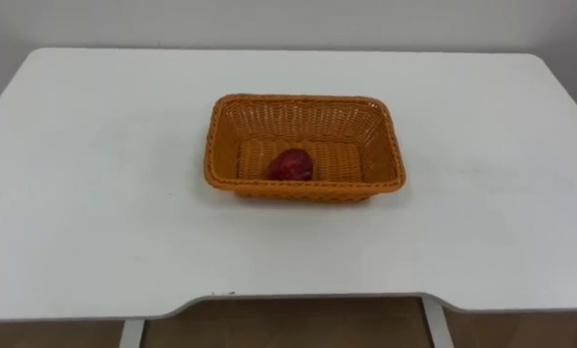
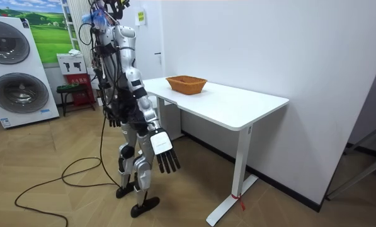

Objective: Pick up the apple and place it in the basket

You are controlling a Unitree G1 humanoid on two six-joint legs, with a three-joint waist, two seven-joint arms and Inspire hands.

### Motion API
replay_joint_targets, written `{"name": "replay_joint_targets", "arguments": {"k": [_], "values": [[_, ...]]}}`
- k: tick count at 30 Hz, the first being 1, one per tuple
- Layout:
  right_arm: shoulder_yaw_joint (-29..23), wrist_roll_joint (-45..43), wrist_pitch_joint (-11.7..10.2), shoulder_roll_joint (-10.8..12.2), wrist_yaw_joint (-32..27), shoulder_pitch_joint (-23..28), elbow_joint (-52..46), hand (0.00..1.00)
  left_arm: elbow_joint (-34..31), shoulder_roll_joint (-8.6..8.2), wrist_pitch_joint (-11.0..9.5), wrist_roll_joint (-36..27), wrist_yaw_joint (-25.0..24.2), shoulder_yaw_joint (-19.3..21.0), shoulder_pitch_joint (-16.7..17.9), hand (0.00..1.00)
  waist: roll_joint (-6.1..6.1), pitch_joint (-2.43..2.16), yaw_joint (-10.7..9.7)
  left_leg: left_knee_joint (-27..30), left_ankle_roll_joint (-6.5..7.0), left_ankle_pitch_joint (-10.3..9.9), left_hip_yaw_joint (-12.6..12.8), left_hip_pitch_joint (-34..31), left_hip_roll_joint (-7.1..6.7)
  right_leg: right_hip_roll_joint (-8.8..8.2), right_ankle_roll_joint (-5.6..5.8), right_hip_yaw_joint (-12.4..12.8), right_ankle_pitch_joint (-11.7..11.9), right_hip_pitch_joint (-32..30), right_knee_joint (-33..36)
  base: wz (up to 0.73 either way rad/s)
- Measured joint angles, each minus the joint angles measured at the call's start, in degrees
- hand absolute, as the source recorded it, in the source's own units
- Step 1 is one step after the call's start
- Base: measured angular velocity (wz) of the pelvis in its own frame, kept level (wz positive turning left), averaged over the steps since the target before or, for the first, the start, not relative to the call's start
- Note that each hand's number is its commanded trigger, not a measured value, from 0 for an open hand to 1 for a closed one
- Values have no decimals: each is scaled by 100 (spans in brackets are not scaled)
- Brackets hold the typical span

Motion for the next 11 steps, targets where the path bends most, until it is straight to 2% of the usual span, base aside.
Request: {"name": "replay_joint_targets", "arguments": {"k": [2,5,8,11], "values": [[306,-403,14,106,234,-50,26,0,20,-13,-1,-4,16,-94,-28,0,53,-13,64,1,0,0,-5,-9,6,7,-4,-29,7,42,-17,5],[650,-893,45,205,481,-146,40,0,120,-18,-2,-21,60,-235,-86,0,126,3,93,-17,-4,-2,1,36,18,14,-7,-51,8,85,-30,0],[806,-1143,42,248,623,-214,37,0,204,-20,-4,-18,94,-329,-219,0,199,61,166,-36,-3,-3,-4,30,17,11,-8,-68,9,83,-41,0],[926,-1253,45,266,740,-205,37,0,233,-20,7,-13,97,-331,-228,0,234,58,182,-64,-4,-3,-21,29,15,11,-7,-84,9,85,-46,0]]}}
